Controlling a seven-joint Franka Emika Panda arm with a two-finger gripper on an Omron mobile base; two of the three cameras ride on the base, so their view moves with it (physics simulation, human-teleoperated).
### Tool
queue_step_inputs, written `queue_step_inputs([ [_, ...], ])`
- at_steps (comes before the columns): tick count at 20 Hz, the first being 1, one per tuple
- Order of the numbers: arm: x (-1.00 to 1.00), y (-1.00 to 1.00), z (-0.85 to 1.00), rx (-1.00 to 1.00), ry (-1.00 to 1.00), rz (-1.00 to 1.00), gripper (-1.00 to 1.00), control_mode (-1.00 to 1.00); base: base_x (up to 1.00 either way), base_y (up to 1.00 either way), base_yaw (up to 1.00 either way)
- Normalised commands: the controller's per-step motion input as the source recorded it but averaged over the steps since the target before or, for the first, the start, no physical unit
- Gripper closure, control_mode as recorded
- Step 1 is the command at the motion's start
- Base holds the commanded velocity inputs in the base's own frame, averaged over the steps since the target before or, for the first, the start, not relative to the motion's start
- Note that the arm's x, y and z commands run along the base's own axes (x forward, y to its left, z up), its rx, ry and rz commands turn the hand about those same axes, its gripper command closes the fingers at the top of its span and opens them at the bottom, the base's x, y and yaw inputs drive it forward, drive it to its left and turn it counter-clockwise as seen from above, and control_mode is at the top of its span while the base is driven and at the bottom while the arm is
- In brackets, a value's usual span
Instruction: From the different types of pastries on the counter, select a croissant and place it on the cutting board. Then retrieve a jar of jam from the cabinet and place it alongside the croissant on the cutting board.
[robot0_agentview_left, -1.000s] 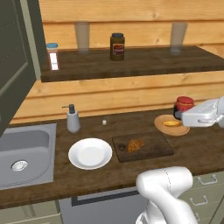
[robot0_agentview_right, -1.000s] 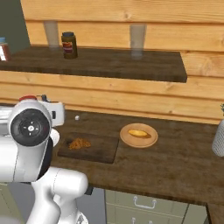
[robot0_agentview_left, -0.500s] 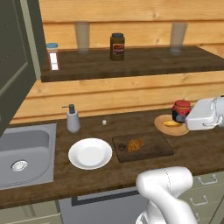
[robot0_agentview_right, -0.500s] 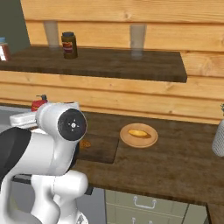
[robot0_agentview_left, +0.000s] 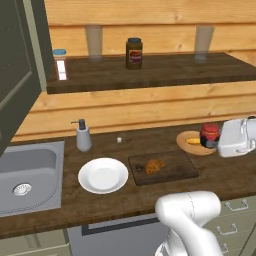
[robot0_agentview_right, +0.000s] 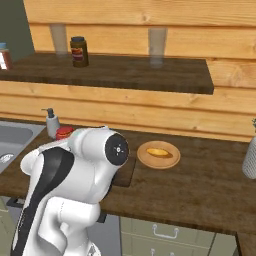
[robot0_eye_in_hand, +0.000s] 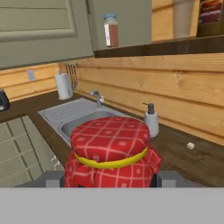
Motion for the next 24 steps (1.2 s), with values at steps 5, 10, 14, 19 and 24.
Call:
queue_step_inputs([
  [5, 0.12, -0.04, -0.72, 0.00, -0.05, 0.09, 1.00, -1.00, 0.00, 0.00, 0.00],
  [10, 0.19, 0.00, -0.64, 0.00, -0.03, 0.10, 1.00, -1.00, 0.00, 0.00, 0.00],
  [14, 0.28, 0.00, -0.38, 0.02, -0.02, 0.10, 1.00, -1.00, 0.00, 0.00, 0.00],
  [19, 0.37, 0.00, -0.23, 0.07, -0.01, 0.11, 1.00, -1.00, 0.00, 0.00, 0.00],
  [24, 0.26, -0.12, -0.14, 0.08, 0.00, 0.11, 1.00, -1.00, 0.00, 0.00, 0.00],
])
